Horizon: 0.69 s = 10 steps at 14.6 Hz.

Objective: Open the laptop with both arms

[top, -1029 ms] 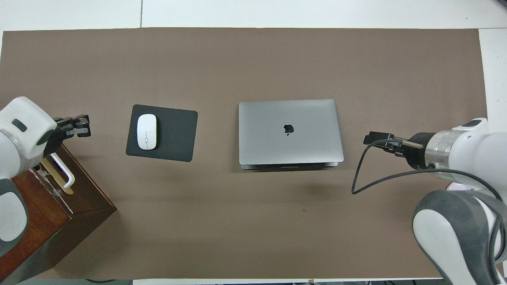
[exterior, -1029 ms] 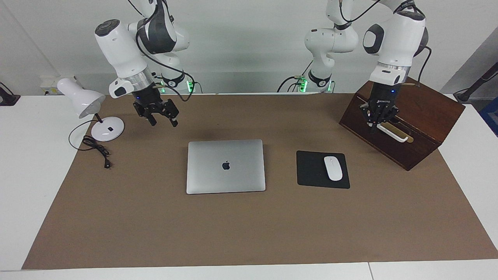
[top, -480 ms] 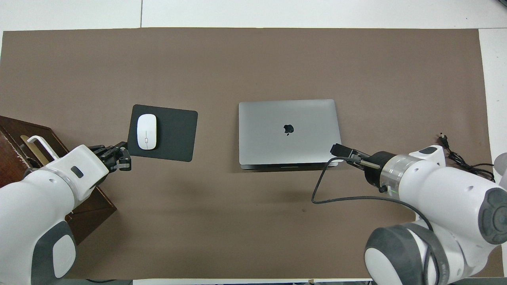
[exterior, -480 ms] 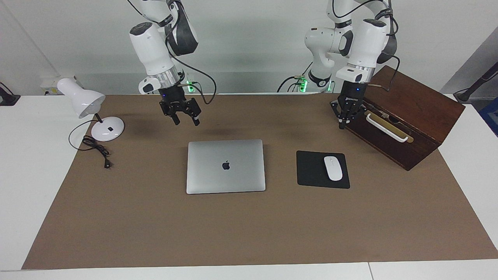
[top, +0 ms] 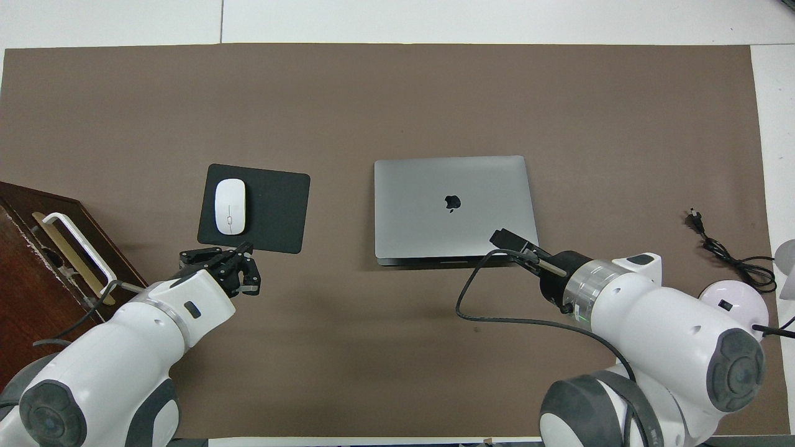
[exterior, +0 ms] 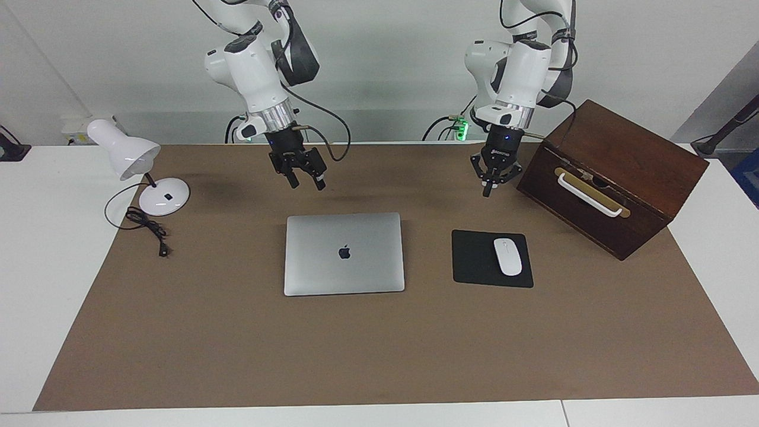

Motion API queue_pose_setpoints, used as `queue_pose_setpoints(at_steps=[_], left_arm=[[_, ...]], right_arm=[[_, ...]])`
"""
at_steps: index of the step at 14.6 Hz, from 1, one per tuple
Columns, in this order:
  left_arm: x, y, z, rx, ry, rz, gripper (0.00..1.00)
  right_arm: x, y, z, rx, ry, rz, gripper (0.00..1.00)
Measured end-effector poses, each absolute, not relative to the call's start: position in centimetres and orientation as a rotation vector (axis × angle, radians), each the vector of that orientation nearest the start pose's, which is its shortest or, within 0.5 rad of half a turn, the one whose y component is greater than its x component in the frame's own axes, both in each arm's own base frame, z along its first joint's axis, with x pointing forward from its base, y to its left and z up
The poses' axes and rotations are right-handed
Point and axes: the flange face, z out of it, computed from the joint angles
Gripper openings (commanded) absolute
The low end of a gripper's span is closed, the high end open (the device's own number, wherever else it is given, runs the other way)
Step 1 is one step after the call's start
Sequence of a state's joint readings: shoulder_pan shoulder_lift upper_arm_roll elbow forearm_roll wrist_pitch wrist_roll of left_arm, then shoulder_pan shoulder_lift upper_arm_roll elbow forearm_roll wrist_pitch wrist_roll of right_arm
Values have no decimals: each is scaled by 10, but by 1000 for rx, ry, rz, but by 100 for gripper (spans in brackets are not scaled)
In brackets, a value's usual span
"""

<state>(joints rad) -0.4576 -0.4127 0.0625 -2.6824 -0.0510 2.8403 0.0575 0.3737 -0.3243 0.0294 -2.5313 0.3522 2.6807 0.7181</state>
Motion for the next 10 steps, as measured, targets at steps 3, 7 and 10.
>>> queue_pose_setpoints(at_steps=[3, 7, 10], left_arm=[[388, -179, 421, -3091, 706, -917, 0], [382, -208, 392, -3072, 807, -944, 0], [377, -231, 366, -3062, 879, -933, 0]], right_arm=[[422, 178, 434, -2466, 858, -360, 100], [409, 198, 415, -2380, 897, -395, 100], [406, 209, 402, -2367, 902, -421, 100]])
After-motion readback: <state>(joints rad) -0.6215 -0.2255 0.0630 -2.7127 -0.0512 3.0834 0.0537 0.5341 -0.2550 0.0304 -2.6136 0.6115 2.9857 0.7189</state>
